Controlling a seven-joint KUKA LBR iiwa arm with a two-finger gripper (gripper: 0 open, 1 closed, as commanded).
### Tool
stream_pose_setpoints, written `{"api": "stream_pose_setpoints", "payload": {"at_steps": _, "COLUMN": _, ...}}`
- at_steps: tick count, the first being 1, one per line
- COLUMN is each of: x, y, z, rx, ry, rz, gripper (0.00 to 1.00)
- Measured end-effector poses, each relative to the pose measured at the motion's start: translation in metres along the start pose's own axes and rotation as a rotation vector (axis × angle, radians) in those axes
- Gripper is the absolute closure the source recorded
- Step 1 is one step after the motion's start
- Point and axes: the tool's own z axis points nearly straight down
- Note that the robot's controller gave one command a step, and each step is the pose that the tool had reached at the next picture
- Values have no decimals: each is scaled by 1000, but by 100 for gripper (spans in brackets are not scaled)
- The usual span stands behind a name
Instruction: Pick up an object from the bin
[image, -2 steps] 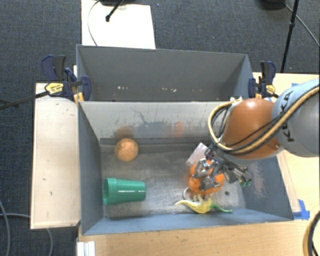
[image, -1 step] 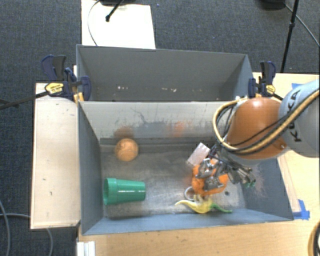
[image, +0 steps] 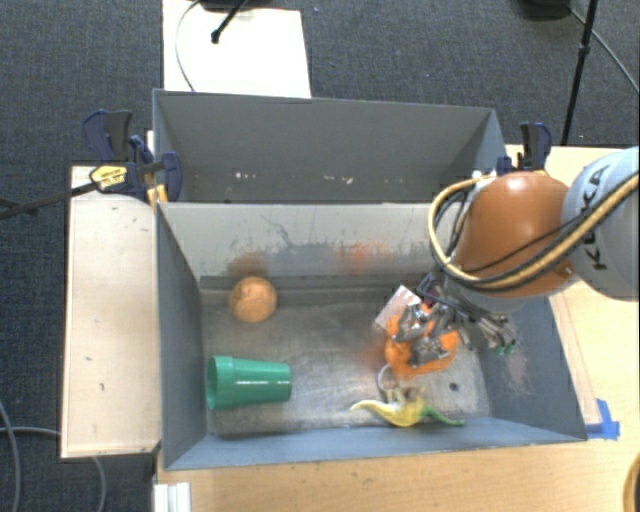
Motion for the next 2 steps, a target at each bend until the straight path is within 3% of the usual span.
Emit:
{"api": "stream_pose_setpoints", "payload": {"at_steps": 1, "x": 17, "y": -17, "z": -6, "rx": 0, "ry": -1, "rz": -6, "gripper": 100}}
{"api": "stream_pose_setpoints", "payload": {"at_steps": 2, "x": -2, "y": -8, "z": -9, "rx": 2, "ry": 1, "rz": 5, "gripper": 100}}
